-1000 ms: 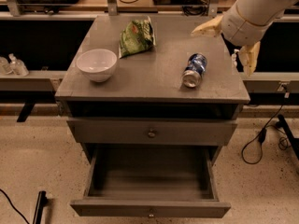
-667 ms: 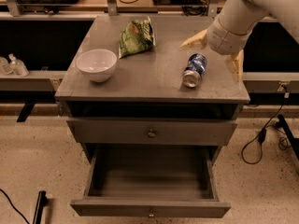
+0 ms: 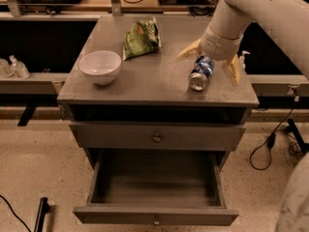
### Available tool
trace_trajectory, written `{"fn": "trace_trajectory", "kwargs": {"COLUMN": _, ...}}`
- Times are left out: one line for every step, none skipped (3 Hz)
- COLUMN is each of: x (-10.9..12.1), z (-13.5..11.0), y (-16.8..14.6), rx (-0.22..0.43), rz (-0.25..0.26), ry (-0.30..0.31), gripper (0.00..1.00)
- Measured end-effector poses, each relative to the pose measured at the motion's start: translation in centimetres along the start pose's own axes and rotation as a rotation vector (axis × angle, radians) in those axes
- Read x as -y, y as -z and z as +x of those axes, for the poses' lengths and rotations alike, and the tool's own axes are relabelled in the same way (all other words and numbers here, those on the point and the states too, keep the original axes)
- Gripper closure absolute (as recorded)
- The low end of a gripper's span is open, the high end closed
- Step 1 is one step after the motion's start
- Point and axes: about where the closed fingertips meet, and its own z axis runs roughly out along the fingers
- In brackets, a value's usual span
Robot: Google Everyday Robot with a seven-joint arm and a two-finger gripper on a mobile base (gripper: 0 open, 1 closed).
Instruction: Place pepsi can into middle drawer
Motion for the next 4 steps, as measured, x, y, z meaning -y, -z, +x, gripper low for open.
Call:
{"fn": "trace_trajectory", "kwargs": {"x": 0.7, "z": 0.5, "y": -1.6, "rx": 0.030, "rz": -0.026, "ry": 0.012, "gripper": 0.18}}
{"fn": "trace_trajectory", "kwargs": {"x": 0.9, "z": 0.9, "y": -3.1, "rx": 0.048, "rz": -0.037, "ry": 0.003, "gripper": 0.41}}
{"fn": "trace_trajectory", "kwargs": {"x": 1.0, "z": 0.9, "y": -3.3, "rx": 0.032, "rz": -0.022, "ry": -0.024, "gripper": 0.65}}
{"fn": "trace_trajectory", "kwargs": {"x": 0.4, "z": 0.2, "y": -1.9, "rx": 0.004, "rz": 0.020, "ry": -0.115, "gripper": 0.88}}
